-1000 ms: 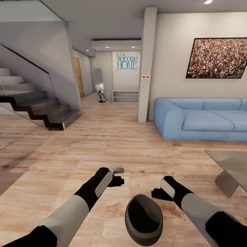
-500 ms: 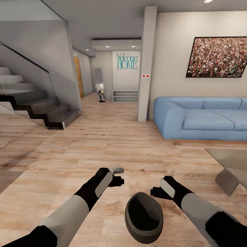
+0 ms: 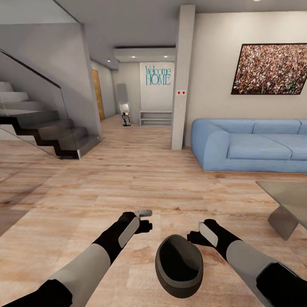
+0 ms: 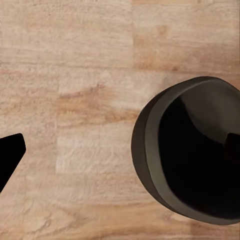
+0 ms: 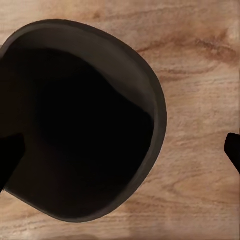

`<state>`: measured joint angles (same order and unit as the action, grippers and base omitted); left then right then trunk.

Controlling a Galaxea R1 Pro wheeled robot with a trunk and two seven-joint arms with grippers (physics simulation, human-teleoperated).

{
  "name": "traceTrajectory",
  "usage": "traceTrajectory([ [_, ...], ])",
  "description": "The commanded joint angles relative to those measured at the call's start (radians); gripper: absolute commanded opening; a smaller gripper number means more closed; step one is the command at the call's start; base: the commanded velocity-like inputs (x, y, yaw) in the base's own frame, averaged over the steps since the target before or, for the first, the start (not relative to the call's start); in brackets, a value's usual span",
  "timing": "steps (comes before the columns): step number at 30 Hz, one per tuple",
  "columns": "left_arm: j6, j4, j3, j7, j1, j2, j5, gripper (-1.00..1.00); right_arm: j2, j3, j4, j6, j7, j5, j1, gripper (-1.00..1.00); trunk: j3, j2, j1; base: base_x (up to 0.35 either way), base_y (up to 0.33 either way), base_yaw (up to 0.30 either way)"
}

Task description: Place each of the two pumpkins and all three candles from the living room inside a cabinet in the living room (use any cabinet), then make sure every cabinet is closed, and position the cauldron so it is next to a table in the living room.

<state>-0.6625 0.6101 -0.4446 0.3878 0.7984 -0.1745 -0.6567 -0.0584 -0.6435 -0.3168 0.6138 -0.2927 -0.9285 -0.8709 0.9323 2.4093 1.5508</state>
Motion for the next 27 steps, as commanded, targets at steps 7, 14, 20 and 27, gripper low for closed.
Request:
traceTrajectory([
  [7,0.010,0.000,-0.050,0.011,0.000,0.000,-0.011,1.00,-0.005,-0.010,-0.004,0.006,0.048,-0.010,0.000,1.00,0.023,0.050,0.027,0.000,0.000,0.000],
  [14,0.011,0.000,-0.063,0.013,-0.001,0.000,-0.051,1.00,-0.014,-0.012,-0.004,0.009,0.052,-0.010,0.000,1.00,0.046,0.091,0.050,0.000,0.000,0.000],
  [20,0.011,0.001,-0.151,0.018,-0.001,0.000,-0.125,1.00,-0.016,-0.016,-0.005,0.006,0.055,-0.010,0.000,1.00,0.069,0.092,0.052,0.000,0.000,0.000],
  [27,0.012,0.001,-0.163,0.019,0.000,0.000,-0.145,1.00,-0.016,-0.016,-0.005,0.004,0.109,-0.010,0.000,1.00,0.096,0.094,0.056,0.000,0.000,0.000],
])
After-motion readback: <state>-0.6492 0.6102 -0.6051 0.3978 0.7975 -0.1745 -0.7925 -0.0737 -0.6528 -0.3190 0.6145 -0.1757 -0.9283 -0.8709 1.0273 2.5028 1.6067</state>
